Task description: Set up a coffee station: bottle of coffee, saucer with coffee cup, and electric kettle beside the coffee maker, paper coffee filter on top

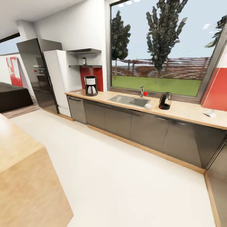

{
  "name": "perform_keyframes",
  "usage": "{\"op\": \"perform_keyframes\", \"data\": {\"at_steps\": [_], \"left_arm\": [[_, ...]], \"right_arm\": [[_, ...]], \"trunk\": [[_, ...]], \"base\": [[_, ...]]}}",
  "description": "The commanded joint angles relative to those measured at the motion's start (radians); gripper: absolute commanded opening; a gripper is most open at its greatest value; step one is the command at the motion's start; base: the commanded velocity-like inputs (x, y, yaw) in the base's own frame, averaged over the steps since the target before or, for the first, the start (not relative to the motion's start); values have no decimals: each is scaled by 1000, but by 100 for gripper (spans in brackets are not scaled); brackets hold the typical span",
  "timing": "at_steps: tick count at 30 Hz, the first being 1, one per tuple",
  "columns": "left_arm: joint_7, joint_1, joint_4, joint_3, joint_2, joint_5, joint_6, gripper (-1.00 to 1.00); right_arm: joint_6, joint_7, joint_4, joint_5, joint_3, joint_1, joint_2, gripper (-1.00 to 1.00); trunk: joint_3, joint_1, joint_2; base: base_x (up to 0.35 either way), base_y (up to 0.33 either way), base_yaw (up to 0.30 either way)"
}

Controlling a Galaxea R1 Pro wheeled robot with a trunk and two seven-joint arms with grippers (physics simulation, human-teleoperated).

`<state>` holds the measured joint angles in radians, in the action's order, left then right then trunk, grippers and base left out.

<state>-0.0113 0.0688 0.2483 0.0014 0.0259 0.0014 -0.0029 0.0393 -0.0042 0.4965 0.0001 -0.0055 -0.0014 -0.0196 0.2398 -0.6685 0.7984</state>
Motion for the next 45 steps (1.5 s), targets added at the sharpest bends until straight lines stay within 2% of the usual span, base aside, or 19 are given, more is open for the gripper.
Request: {"op": "perform_keyframes", "data": {"at_steps": [1,39,42,45], "left_arm": [[-2,0,0,0,0,0,-1,100],[-1,2,7,0,4,0,-1,100],[4,24,19,2,7,0,1,100],[7,88,24,5,12,-2,4,100]], "right_arm": [[2,0,0,0,-1,0,0,100],[2,0,0,0,-2,0,3,100],[6,0,27,-2,-2,0,10,100],[25,0,128,-3,-3,-1,21,100]], "trunk": [[-1,4,-6],[-95,149,-272],[-103,161,-293],[-109,172,-314]], "base": [[0,0,-259],[0,0,-259],[0,0,-252],[0,0,-200]]}}
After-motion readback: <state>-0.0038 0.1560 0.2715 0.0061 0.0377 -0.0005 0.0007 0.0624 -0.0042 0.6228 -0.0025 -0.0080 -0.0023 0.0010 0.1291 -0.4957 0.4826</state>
